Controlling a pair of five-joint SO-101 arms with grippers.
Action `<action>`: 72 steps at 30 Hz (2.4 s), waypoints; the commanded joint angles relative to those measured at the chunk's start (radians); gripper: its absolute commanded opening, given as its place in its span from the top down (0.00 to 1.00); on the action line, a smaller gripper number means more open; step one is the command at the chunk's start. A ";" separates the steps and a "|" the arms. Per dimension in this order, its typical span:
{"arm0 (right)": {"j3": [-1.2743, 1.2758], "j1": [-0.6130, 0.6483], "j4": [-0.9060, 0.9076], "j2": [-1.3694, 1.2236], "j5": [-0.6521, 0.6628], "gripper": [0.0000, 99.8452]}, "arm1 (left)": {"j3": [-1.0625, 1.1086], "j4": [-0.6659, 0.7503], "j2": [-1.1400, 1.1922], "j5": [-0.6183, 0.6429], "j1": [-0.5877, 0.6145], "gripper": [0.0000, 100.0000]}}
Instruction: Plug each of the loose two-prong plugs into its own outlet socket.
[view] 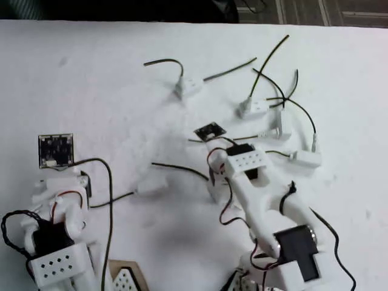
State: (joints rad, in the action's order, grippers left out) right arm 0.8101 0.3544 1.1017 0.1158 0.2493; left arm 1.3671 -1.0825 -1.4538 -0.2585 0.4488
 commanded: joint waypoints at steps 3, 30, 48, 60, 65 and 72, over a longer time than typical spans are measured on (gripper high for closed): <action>-0.023 0.073 -0.010 -0.005 0.009 0.85 | -0.003 0.020 -0.005 -0.014 0.007 0.86; -0.037 0.122 0.229 0.987 -0.032 0.98 | -0.020 0.028 -0.007 -0.006 -0.134 0.86; 0.163 0.490 0.113 1.294 -0.195 0.98 | -0.084 0.164 -0.005 -0.005 -0.642 0.86; 0.319 0.564 -0.071 1.293 -0.193 0.98 | -0.086 0.161 -0.007 -0.012 -0.817 0.86; 0.321 0.562 -0.070 1.293 -0.187 0.98 | -0.100 0.155 -0.007 -0.012 -0.865 0.86; 0.321 0.562 -0.067 1.293 -0.187 0.98 | -0.173 0.054 -0.007 -0.012 -0.920 0.86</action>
State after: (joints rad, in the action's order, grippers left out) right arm 1.1400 0.9099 1.0618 1.3986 0.0637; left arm 1.2505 -0.9981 -1.4538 -0.2662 -0.4304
